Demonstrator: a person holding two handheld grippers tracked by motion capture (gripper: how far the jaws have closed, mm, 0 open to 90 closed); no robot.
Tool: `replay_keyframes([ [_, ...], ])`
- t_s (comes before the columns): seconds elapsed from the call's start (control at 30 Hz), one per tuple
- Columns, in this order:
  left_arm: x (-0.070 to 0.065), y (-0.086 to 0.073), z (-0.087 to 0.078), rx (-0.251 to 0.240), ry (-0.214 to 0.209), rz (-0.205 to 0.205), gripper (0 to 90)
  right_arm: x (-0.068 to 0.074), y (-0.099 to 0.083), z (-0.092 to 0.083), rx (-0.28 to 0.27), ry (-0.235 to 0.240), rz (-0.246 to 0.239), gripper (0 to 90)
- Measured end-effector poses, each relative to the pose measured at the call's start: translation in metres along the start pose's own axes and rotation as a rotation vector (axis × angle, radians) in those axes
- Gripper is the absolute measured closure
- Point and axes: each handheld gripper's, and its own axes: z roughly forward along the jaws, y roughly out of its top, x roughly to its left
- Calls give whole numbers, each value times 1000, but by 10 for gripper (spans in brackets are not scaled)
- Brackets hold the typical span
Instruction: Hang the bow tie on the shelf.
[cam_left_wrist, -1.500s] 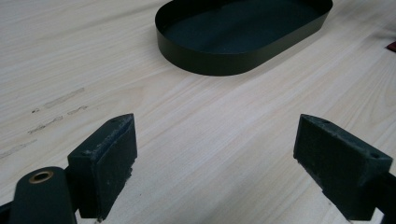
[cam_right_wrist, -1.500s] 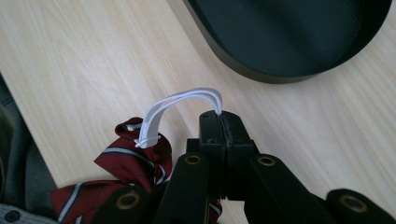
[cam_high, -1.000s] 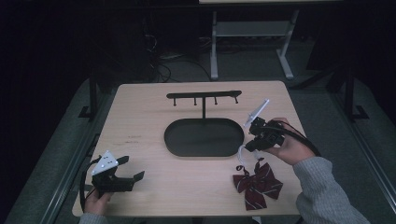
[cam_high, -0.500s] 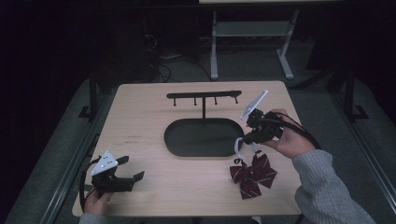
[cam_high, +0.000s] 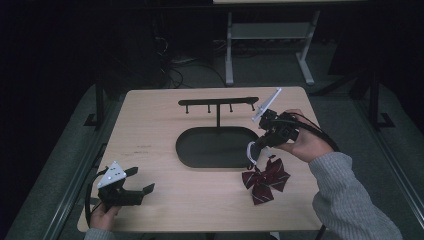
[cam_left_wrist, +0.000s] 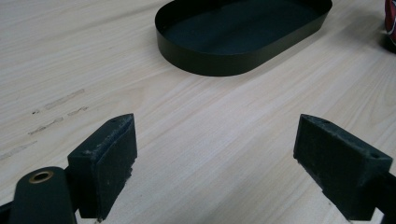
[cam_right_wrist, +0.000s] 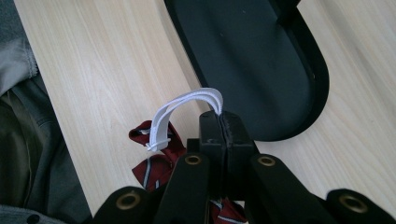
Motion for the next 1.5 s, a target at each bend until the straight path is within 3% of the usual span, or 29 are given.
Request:
replay_keyframes([
  [0.73,1,0,-1,-6,2,-11,131,-8,30,-12,-2,5,-21,884],
  [1.5,2,0,-1,-9,1,-8,131,-21,57,-11,3,16,-32,884],
])
